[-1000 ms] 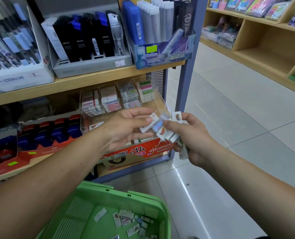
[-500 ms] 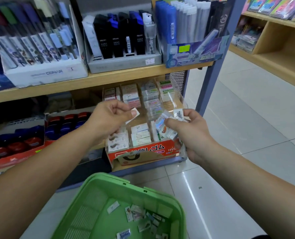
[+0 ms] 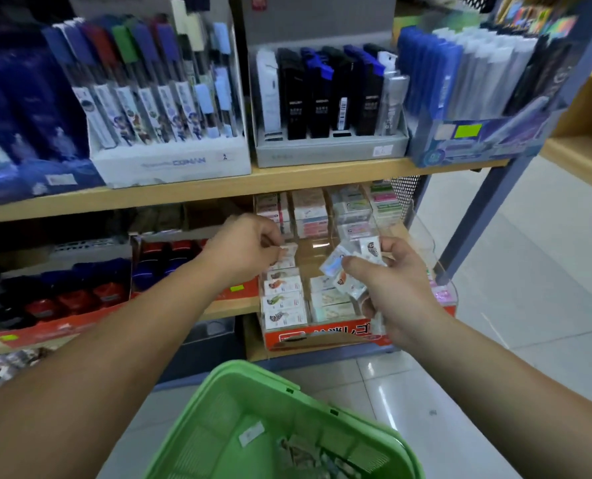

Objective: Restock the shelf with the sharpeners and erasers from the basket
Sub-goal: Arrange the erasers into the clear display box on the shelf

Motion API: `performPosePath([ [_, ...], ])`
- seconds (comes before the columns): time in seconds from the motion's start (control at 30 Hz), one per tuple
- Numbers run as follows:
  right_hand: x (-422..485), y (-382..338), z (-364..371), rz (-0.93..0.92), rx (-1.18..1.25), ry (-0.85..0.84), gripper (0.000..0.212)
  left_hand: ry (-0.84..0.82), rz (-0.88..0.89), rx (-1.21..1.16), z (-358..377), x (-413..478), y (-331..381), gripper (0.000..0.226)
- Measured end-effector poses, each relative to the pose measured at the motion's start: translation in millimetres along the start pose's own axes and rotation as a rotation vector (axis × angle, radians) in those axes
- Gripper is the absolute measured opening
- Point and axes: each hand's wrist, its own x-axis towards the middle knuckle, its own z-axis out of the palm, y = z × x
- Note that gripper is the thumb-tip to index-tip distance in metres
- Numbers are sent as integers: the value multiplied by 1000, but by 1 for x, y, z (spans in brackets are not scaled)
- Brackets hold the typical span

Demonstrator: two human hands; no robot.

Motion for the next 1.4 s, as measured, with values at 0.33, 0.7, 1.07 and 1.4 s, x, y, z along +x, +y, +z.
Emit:
performPosePath([
  [0.33, 4, 11, 7, 12, 4, -2, 33, 174, 32, 204, 8, 13, -21, 14],
  [0.7, 5, 13, 15, -22, -34, -11, 29, -48, -118, 103, 6, 33, -14, 17],
  [1.07, 6, 19, 16, -17, -40, -19, 32, -90, 43, 205, 2, 23, -21, 31],
  [1.4, 5, 18, 20, 6, -21, -102, 31, -14, 94, 41, -15, 11, -4, 21],
])
